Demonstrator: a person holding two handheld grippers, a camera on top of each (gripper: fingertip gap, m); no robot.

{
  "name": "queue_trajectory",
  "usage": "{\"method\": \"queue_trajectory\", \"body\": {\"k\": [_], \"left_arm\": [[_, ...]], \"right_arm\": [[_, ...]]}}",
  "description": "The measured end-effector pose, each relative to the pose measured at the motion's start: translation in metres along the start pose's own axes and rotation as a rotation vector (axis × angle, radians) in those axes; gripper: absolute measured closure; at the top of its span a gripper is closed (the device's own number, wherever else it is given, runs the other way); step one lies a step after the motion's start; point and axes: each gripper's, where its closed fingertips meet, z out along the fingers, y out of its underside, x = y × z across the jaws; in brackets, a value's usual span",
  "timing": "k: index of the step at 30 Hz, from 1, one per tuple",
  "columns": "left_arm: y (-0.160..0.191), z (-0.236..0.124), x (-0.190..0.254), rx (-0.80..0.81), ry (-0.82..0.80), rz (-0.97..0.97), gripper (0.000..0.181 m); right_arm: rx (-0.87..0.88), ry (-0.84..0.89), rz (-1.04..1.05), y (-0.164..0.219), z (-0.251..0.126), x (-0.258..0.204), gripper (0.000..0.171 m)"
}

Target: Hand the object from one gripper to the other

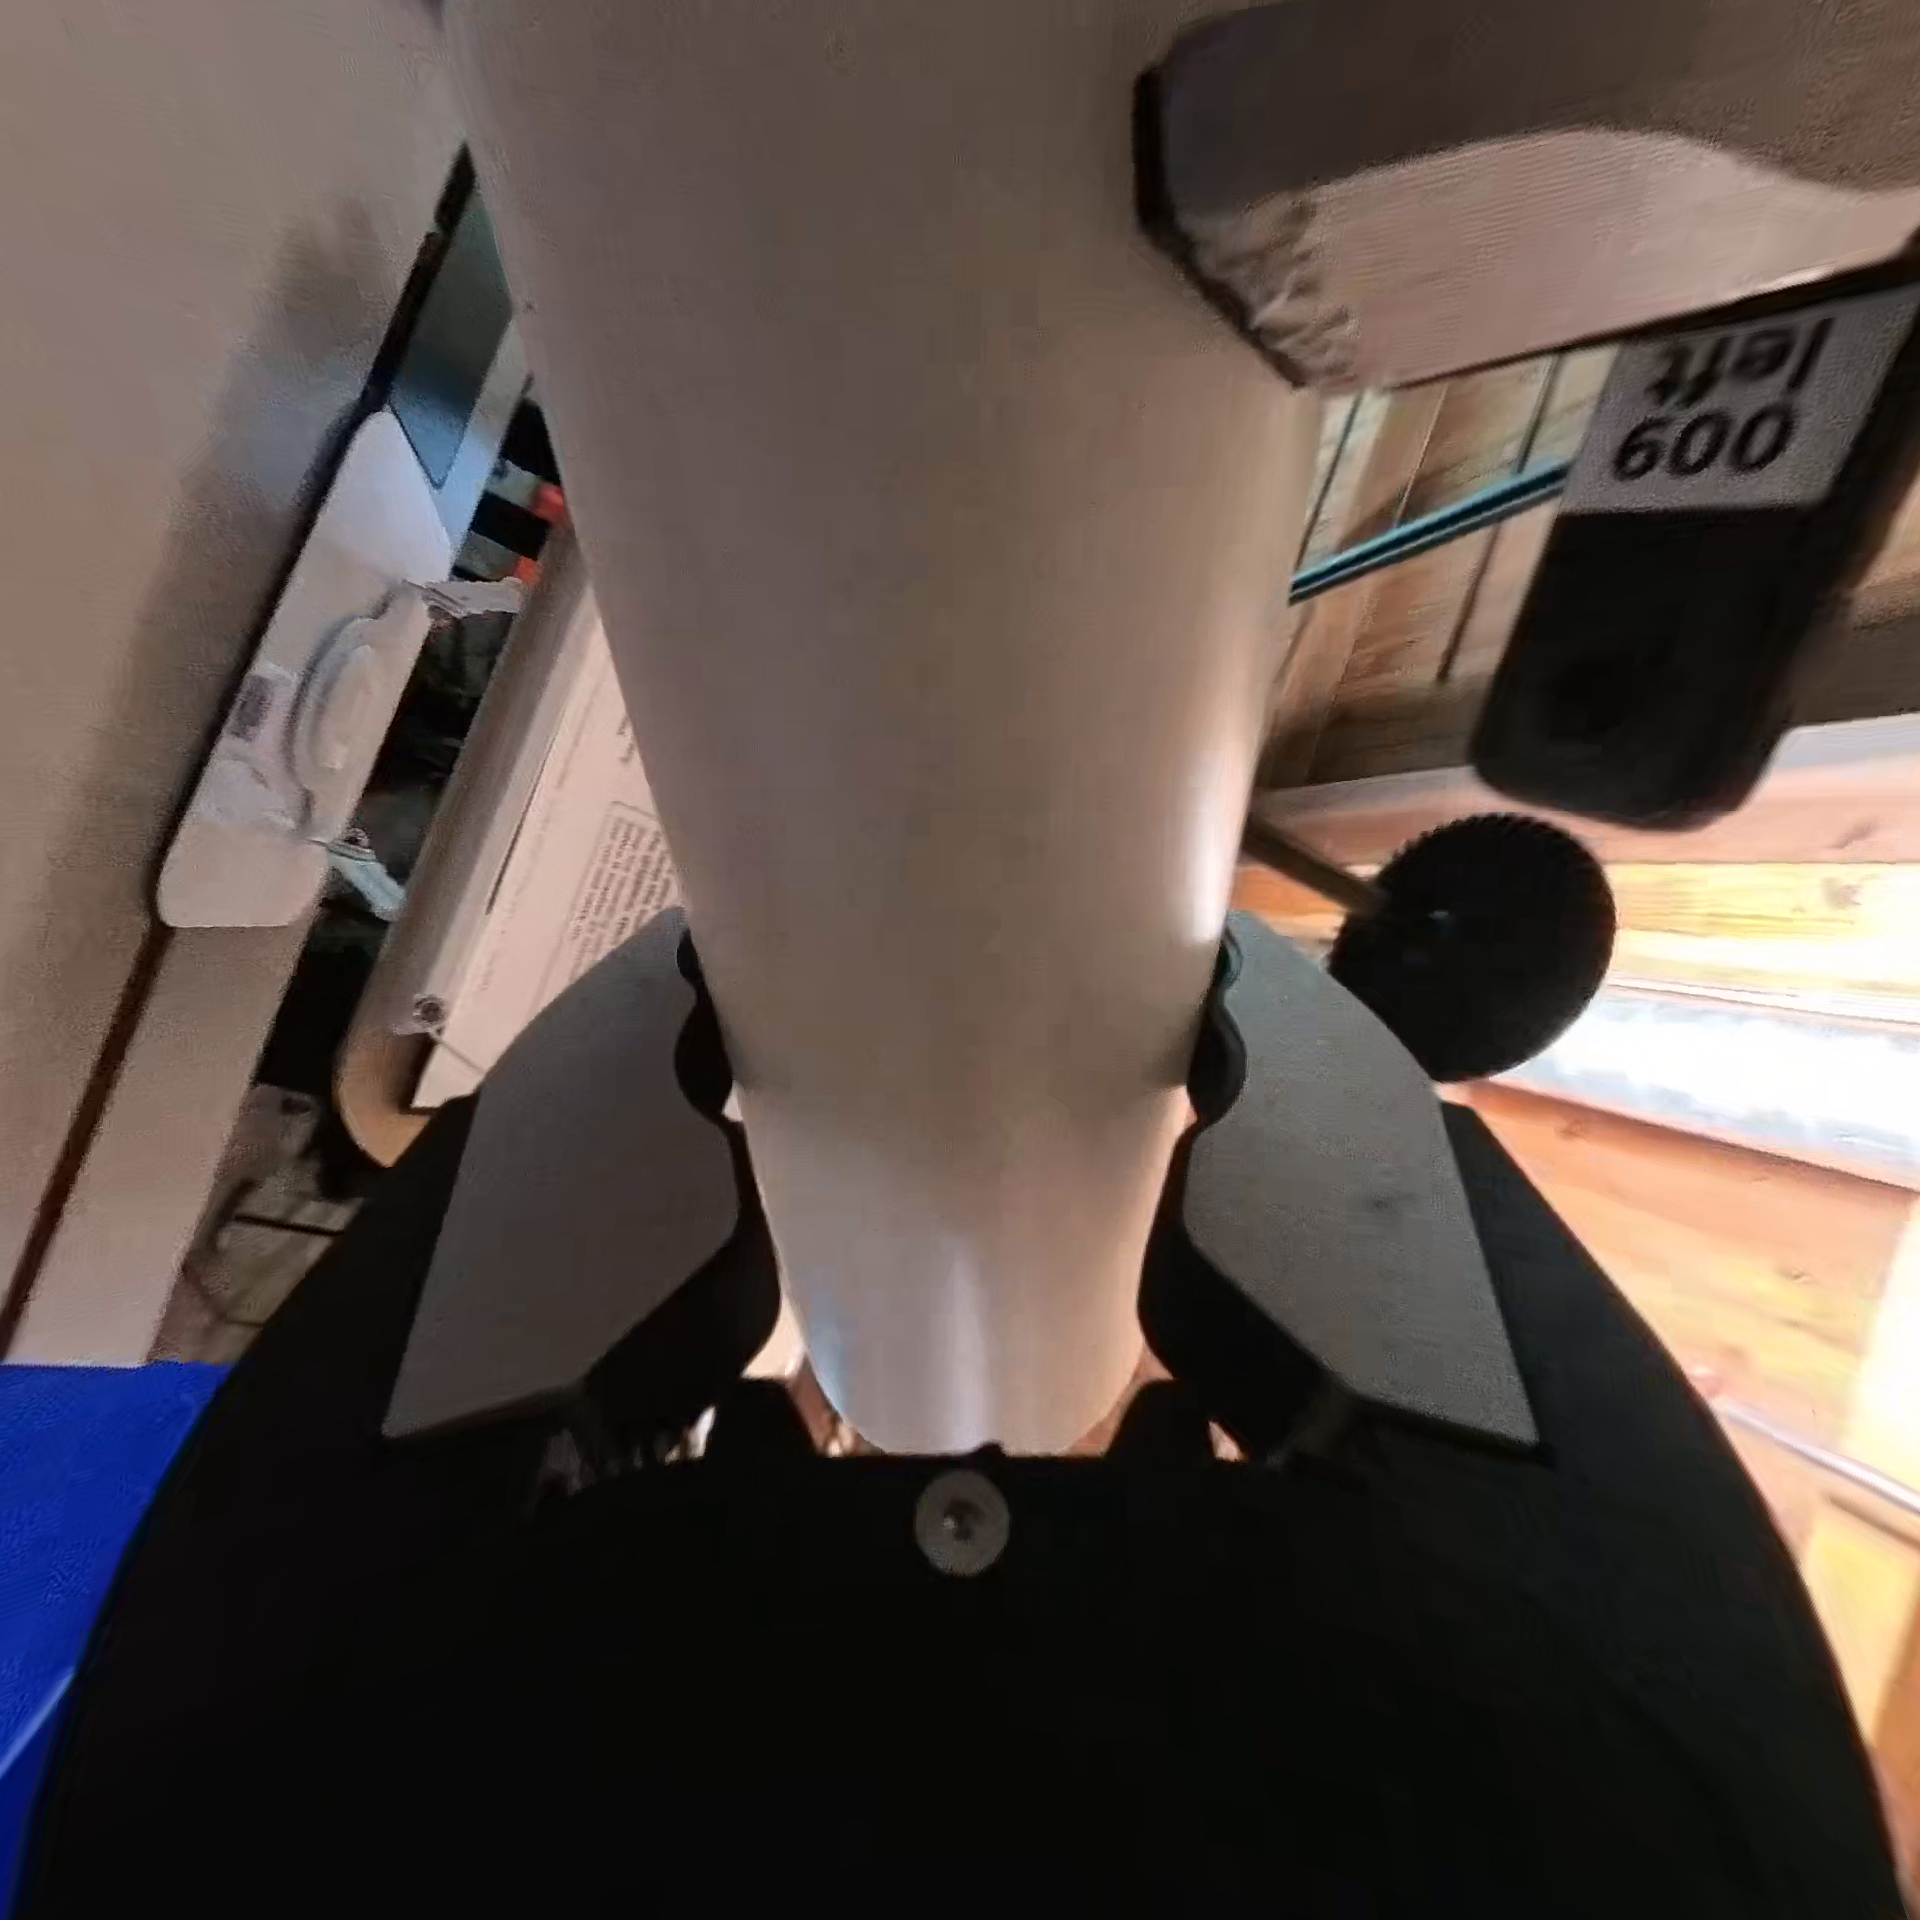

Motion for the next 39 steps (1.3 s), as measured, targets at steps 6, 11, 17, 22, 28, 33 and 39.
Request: {"method": "queue_trajectory", "body": {"k": [6,11,17,22,28,33,39], "left_arm": [[-0.071,-0.079,-0.016,0.507,-0.485,0.173,0.090],[-0.049,-0.086,-0.021,0.496,-0.531,0.124,0.092],[0.005,-0.017,-0.028,0.312,-0.456,0.078,0.093],[0.019,0.016,-0.011,0.358,-0.348,0.036,0.095],[0.030,0.022,-0.006,0.357,-0.339,0.023,0.095],[0.041,0.016,-0.006,0.358,-0.352,0.008,0.096],[0.046,0.002,-0.009,0.412,-0.372,-0.043,0.099]], "right_arm": [[-0.285,-0.191,0.418,0.088,-0.010,-0.015,0.082],[-0.605,-0.627,1.158,0.183,-0.051,-0.074,0.082],[-0.929,-0.926,1.818,0.246,-0.100,-0.171,0.082],[-1.155,-1.050,2.047,0.252,-0.129,-0.247,0.082],[-1.294,-1.137,2.013,0.234,-0.147,-0.293,0.082],[-1.365,-1.152,1.954,0.227,-0.154,-0.308,0.083],[-1.423,-1.133,1.817,0.223,-0.160,-0.321,0.083]]}}
